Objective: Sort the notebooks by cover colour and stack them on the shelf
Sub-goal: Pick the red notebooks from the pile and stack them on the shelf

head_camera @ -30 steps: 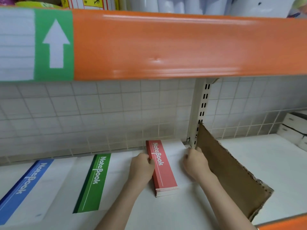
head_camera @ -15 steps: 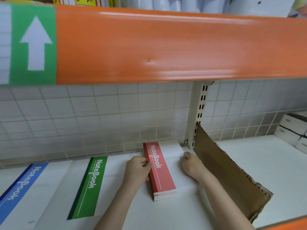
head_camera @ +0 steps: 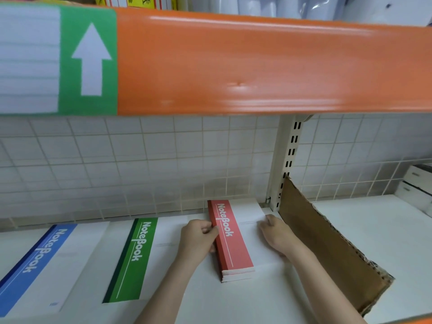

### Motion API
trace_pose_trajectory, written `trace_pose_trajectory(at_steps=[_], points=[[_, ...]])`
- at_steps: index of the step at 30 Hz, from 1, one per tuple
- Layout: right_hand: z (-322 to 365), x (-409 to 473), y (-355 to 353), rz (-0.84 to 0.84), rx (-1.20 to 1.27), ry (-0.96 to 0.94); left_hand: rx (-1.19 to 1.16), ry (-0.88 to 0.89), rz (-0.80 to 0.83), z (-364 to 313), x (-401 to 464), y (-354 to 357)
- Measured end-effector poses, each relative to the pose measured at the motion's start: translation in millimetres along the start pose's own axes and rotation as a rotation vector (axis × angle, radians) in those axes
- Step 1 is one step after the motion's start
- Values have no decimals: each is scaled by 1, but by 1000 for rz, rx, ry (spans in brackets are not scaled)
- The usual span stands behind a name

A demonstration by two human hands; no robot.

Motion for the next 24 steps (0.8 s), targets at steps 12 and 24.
trace_pose_trajectory(at_steps=[12,24], points=[[-6,2,3,-54,-3,-16,256,80,-65,1,-10,11],[22,-19,-6,-136,-193,19,457,25,43,-14,-2,-11]])
Point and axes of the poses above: each hand's wrist, its own x-axis towards the middle knuckle, its own y-axis out of the palm, z = x × y, the point moved 1 cm from there along x, towards the middle knuckle, and after that the axes turned 11 degrees about -x, right-handed, at the moved point
